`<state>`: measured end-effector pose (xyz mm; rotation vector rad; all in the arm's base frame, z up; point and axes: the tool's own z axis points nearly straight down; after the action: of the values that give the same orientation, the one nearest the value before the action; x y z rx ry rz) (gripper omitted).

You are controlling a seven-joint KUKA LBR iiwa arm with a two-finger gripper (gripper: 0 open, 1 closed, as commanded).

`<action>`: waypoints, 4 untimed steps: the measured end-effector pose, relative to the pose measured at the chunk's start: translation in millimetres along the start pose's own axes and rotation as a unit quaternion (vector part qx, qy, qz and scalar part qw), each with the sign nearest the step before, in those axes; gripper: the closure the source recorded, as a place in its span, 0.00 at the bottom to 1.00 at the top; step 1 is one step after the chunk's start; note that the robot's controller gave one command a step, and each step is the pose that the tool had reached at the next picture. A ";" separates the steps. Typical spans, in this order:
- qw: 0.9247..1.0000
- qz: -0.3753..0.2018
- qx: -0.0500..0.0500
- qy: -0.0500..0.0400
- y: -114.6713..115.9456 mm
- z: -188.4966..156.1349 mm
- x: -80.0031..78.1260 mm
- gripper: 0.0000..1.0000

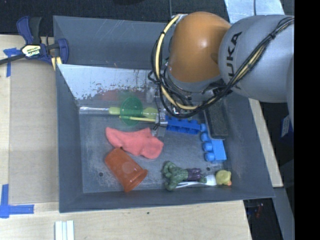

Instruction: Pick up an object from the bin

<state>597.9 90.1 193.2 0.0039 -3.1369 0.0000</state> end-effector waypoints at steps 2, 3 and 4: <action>1.000 -0.007 -0.001 -0.006 -0.8 57.2 28.5 0.00; 1.000 -0.022 -0.001 -0.013 -7.5 121.6 35.4 1.00; 1.000 -0.022 -0.001 -0.013 -7.5 121.5 35.4 1.00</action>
Offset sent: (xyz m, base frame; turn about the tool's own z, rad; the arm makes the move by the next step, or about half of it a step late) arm -0.0517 -0.0005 -0.1026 -0.0281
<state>561.9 82.5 71.9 0.0728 -3.1618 -0.0050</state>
